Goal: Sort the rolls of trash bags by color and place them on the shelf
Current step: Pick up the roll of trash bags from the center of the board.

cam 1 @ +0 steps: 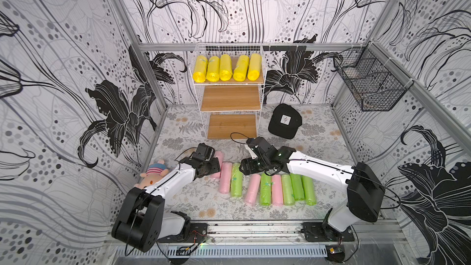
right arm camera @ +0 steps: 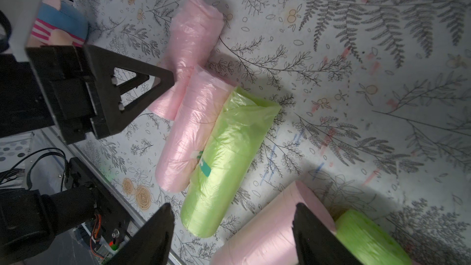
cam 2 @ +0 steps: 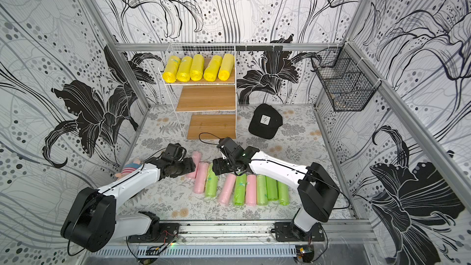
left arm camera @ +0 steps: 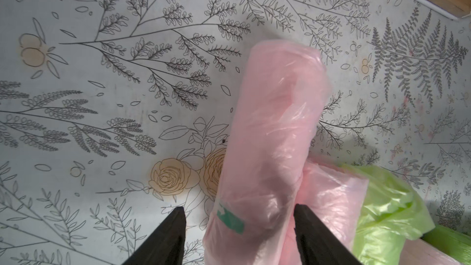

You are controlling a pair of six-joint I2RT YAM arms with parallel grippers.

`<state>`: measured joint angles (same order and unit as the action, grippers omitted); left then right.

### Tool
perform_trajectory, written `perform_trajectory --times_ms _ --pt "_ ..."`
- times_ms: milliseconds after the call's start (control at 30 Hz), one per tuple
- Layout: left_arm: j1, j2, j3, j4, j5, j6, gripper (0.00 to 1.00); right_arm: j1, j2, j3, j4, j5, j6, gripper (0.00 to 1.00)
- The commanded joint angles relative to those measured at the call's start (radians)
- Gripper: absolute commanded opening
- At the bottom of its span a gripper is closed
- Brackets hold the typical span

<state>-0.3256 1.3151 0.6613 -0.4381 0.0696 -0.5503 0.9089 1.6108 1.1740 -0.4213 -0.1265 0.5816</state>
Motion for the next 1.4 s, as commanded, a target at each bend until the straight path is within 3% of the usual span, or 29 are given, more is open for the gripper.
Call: perform_trajectory --times_ms 0,433,633,733,833,933,1000,1167,1367 --pt "0.004 0.027 -0.013 0.067 0.022 -0.001 0.68 -0.005 0.013 0.014 0.015 0.013 -0.021 0.77" --pt "0.003 0.114 -0.057 0.145 0.049 -0.016 0.58 -0.023 0.028 0.030 0.015 0.016 -0.026 0.76" --pt "0.003 -0.050 -0.096 0.164 -0.051 -0.012 0.38 -0.054 0.031 0.041 0.032 -0.024 -0.008 0.77" --pt "0.001 -0.184 -0.115 0.202 -0.051 0.032 0.30 -0.114 0.020 0.021 0.125 -0.146 0.027 0.80" --pt "-0.026 -0.327 -0.137 0.299 0.005 0.077 0.25 -0.166 -0.013 -0.010 0.285 -0.305 0.063 0.88" --pt "-0.080 -0.401 -0.148 0.428 0.105 0.142 0.24 -0.202 -0.048 -0.002 0.367 -0.389 0.072 0.94" --pt "-0.105 -0.404 -0.134 0.479 0.168 0.176 0.24 -0.224 -0.072 0.002 0.413 -0.429 0.078 1.00" --pt "-0.155 -0.340 -0.115 0.598 0.296 0.236 0.24 -0.240 -0.112 0.021 0.486 -0.505 0.059 1.00" --pt "-0.193 -0.308 -0.113 0.695 0.368 0.248 0.24 -0.241 -0.109 0.025 0.433 -0.457 0.037 1.00"
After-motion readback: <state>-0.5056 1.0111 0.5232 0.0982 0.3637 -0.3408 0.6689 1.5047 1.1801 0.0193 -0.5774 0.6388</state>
